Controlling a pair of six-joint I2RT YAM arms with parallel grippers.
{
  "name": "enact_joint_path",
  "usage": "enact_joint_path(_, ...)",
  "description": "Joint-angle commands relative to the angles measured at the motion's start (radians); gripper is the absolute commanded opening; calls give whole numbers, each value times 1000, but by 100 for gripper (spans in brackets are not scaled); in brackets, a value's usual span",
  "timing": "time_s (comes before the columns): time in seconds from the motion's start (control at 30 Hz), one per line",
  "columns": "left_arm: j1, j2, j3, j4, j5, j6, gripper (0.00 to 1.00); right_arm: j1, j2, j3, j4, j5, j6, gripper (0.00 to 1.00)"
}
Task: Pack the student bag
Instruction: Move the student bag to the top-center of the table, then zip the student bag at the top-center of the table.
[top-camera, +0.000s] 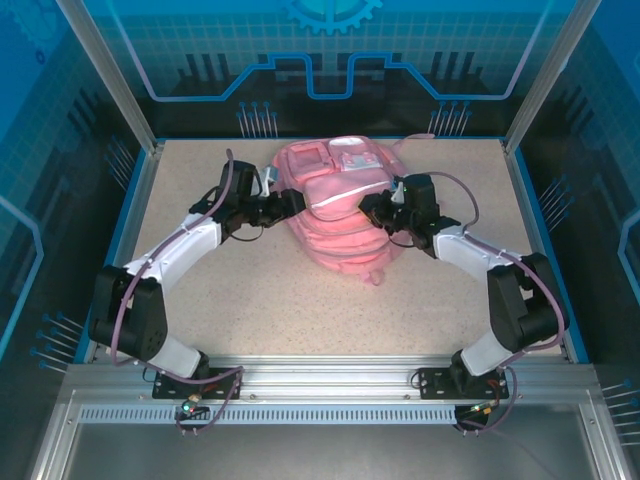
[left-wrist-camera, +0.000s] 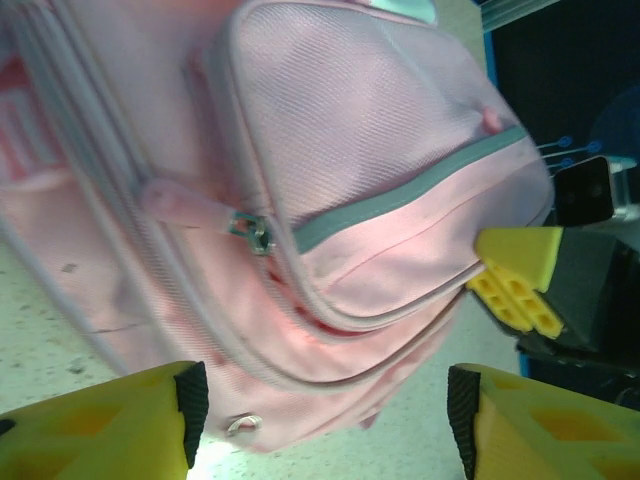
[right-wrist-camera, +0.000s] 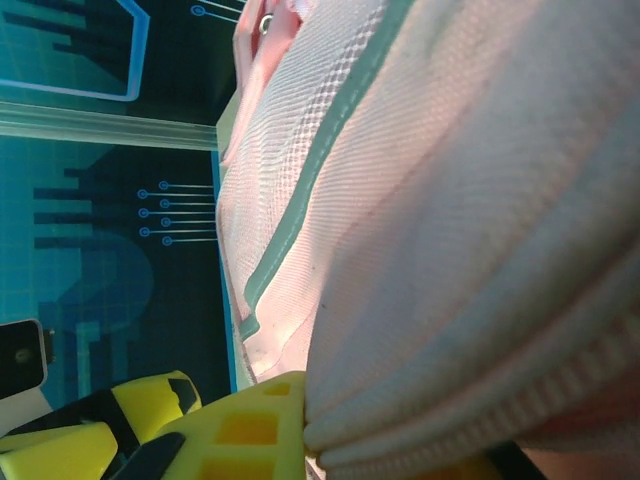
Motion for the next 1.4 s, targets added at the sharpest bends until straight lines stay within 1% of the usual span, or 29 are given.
enact_joint_path(0.0,-1,-9,1,-78,-39,228,68,-39,-59,-8,-91,-30,-14,10)
enact_joint_path(0.17,-20,25,-9,-50,-35,455,67,-104,-126,-31,-249,-95,-82,10)
enact_joint_path(0.27,-58,56,-5,-48,-56,611,66,-132,-137,-29,-282,-140,-104,12)
enact_joint_path(0.37,-86,88,30,-83,-49,753,64,-146,-135,-5,-310,-168,-125,13)
enact_joint_path(0.47,-87,103,56,-91,-39,824,64,-152,-128,16,-324,-185,-132,14)
enact_joint_path(0.6,-88,127,82,-100,4,876,63,-154,-120,24,-319,-201,-128,14)
enact_joint_path(0.73,-91,168,127,-133,18,920,59,-155,-112,22,-308,-214,-118,14)
enact_joint_path(0.87,-100,207,178,-173,38,979,60,-155,-104,30,-310,-219,-116,14)
enact_joint_path(1.07,-107,279,248,-232,38,1065,59,-155,-98,36,-309,-227,-112,14)
enact_joint_path(1.2,-111,310,291,-236,37,1092,58,-155,-94,42,-314,-237,-108,14)
enact_joint_path(1.23,-113,321,305,-245,41,1097,57,-155,-93,44,-314,-237,-106,14)
enact_joint_path(1.3,-115,341,329,-265,46,1107,50,-153,-93,46,-314,-235,-104,13)
enact_joint_path(1.37,-118,351,334,-284,45,1114,38,-153,-92,45,-310,-235,-99,13)
